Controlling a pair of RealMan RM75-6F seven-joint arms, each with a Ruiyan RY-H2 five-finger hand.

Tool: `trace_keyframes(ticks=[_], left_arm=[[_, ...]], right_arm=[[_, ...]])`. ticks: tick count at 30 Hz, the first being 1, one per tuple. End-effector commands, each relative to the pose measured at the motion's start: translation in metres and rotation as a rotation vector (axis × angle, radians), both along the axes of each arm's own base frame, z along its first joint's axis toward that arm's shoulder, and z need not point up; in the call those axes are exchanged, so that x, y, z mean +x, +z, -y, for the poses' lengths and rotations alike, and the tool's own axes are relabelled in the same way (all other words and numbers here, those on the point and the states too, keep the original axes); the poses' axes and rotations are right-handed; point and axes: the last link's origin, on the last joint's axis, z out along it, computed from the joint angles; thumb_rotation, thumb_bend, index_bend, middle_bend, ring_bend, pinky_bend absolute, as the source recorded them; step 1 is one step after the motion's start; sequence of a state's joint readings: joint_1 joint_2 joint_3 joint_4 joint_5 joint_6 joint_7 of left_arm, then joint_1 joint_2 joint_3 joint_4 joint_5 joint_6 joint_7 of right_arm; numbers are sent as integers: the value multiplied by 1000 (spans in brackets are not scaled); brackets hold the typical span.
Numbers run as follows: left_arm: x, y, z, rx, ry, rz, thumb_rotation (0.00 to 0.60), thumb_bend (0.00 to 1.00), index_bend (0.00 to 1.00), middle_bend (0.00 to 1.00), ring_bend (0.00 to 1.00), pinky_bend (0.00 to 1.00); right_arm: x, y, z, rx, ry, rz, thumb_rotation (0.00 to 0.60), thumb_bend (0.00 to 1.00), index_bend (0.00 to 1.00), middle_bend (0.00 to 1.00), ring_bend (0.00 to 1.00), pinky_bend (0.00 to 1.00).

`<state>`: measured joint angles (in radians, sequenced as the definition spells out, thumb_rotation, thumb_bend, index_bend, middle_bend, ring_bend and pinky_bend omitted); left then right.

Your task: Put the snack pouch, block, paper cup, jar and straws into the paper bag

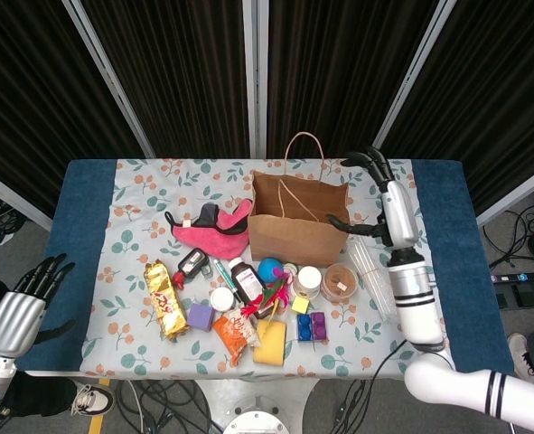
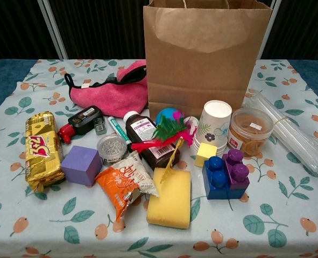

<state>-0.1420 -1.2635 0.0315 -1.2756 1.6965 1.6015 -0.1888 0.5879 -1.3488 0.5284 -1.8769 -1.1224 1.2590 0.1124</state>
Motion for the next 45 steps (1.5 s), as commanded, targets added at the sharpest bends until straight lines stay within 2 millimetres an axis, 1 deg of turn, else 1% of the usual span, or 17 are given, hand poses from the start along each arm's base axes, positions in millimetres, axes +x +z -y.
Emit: trace_keyframes(ticks=[1, 4, 5, 7, 9, 11, 14, 17, 22, 23, 26, 29, 33, 37, 40, 45], left_arm=[[0, -1, -1, 1, 1, 4, 600, 30, 118, 135, 84, 209], [1, -2, -2, 0, -1, 6, 600, 31, 118, 135, 84, 209], [1, -3, -2, -2, -2, 6, 600, 31, 118, 135, 84, 209], [1, -5, -2, -7, -3, 5, 600, 31, 118, 135, 84, 209], [2, -7, -2, -12, -2, 6, 600, 30, 118, 135, 84, 209], [2, -9, -1, -16, -2, 6, 600, 30, 118, 135, 83, 209], [3, -11, 0, -22, -3, 5, 600, 31, 118, 135, 83, 209], [3, -11, 0, -20, -6, 4, 600, 31, 118, 135, 83, 209], [4, -9, 1, -11, -7, 7, 600, 31, 118, 135, 84, 209], [4, -8, 2, -9, -6, 6, 600, 31, 118, 135, 84, 209], [2, -5, 4, -3, 0, 1, 600, 31, 118, 135, 83, 209], [0, -2, 5, 6, 9, -2, 600, 30, 118, 135, 83, 209], [-1, 1, 5, 17, 15, 5, 600, 31, 119, 135, 83, 209], [-1, 0, 4, 17, 15, 10, 600, 31, 118, 135, 84, 209], [-1, -1, 4, 18, 17, 15, 600, 31, 118, 135, 84, 209], [-6, 4, 4, 37, 31, 18, 600, 31, 118, 135, 84, 209]], right_arm=[[-23, 36, -22, -116, 15, -154, 600, 0, 191, 272, 34, 141], [-44, 51, -37, -179, 17, -347, 600, 0, 191, 271, 35, 141], [-55, 55, -43, -196, 17, -444, 600, 0, 191, 271, 35, 141], [-74, 57, -56, -200, 17, -606, 600, 0, 194, 270, 35, 141], [-88, 56, -66, -197, 14, -723, 600, 0, 199, 274, 40, 141], [-103, 50, -79, -161, 6, -826, 600, 0, 218, 290, 60, 141], [-117, 37, -94, -91, 6, -918, 600, 0, 275, 315, 86, 142], [-124, 19, -103, -22, 25, -965, 600, 0, 290, 320, 97, 142], [-128, -16, -105, 91, 50, -992, 600, 0, 291, 306, 76, 141], [-125, -25, -106, 119, 61, -985, 600, 0, 291, 301, 70, 141], [-113, -43, -109, 149, 117, -967, 600, 0, 295, 297, 64, 141], [-101, -58, -117, 162, 178, -980, 600, 0, 296, 297, 64, 141], [-93, -72, -136, 201, 238, -1019, 600, 0, 296, 297, 61, 141], [-94, -84, -153, 244, 272, -1052, 600, 0, 297, 297, 58, 141], [-96, -93, -157, 281, 273, -1056, 600, 0, 293, 294, 52, 137], [-94, -104, -159, 313, 242, -1024, 600, 0, 245, 250, 24, 83]])
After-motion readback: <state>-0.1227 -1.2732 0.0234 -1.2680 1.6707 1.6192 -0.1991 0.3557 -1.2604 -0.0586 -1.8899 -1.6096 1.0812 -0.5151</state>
